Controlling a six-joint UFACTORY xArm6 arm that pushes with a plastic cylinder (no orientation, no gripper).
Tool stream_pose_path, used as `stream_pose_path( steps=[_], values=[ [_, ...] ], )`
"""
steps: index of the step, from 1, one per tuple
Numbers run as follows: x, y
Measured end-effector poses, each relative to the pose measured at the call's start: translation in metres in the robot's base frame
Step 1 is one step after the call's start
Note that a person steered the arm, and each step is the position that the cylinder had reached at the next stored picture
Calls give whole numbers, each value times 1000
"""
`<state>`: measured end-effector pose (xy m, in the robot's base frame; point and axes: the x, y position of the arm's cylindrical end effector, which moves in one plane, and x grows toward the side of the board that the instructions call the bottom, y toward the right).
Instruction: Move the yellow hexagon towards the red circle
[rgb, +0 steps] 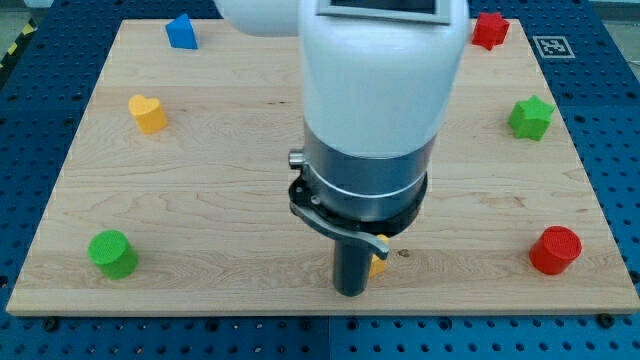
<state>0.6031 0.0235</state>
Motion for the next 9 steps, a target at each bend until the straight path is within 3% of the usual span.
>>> stream_pose_path(
  steps=[5, 7, 9],
  values=[
    [-45, 3],
    [-12, 10],
    [-34, 9]
  ],
)
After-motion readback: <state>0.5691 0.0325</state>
